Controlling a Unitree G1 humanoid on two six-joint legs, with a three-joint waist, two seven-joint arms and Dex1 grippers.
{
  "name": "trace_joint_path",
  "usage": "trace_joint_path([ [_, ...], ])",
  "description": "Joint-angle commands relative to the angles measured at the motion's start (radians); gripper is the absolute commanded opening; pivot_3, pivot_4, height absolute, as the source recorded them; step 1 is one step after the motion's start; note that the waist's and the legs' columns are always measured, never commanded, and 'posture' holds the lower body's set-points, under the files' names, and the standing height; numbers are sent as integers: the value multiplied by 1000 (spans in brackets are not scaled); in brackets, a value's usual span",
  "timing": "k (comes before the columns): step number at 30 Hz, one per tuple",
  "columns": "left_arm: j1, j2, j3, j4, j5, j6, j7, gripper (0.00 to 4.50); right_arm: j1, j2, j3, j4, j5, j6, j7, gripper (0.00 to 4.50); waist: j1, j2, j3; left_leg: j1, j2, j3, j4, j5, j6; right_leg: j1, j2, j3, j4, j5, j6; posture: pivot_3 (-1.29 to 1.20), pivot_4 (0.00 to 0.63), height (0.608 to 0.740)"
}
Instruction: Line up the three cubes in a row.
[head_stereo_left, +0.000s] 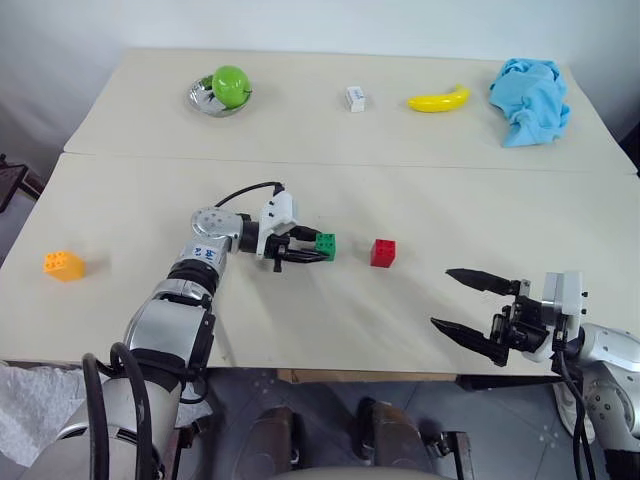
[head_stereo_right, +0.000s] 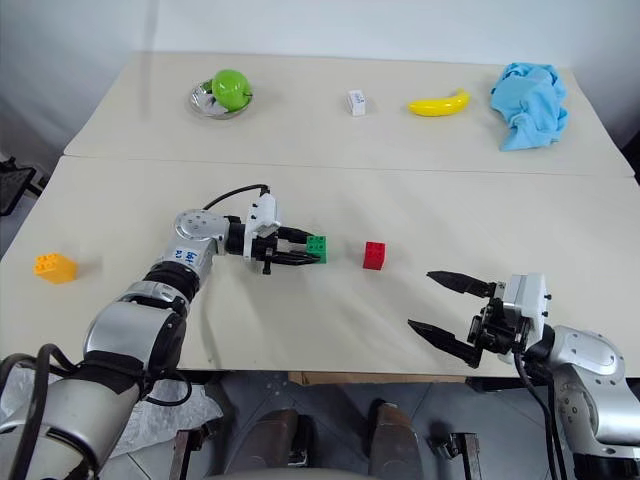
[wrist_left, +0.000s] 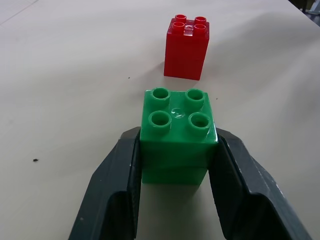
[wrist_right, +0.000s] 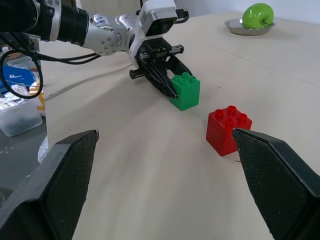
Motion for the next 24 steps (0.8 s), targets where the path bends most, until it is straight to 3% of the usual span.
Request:
trace_joint_path([
  [1,-20,10,27,2,2,21,24,3028,-13,4,-2,-13,7,-15,4,4500,0,0,0,-1,0,0,1,0,0,0,0,0,0,0,0,0,150,740],
  [6,-19,30,118,-38,-71,3,25,4464,-47,20,30,6,2,-18,17,4500,1,0,0,-2,2,-6,4,0,1,0,0,0,1,0,0,0,150,740],
  [11,143,118,208,-269,-189,13,-66,4464,-120,59,76,22,-11,-26,7,4500,-11,1,0,-2,3,-9,4,0,1,-1,0,1,2,0,0,0,150,740],
  [17,706,163,407,-1059,-387,261,231,4464,-236,82,132,43,-13,10,-8,4500,-35,2,0,-1,6,-12,4,-1,1,-1,-1,1,3,0,0,0,150,740],
  [20,935,132,506,-1301,-417,319,412,4464,-272,84,152,37,4,31,7,4500,-23,2,0,-2,3,-17,5,-2,1,0,-6,1,3,0,0,0,150,740],
  [24,1254,-13,737,-1471,-427,283,685,4464,-319,102,200,-4,17,50,21,4500,-25,3,-1,0,1,-22,6,-3,1,5,-10,4,1,0,-1,0,150,740],
])
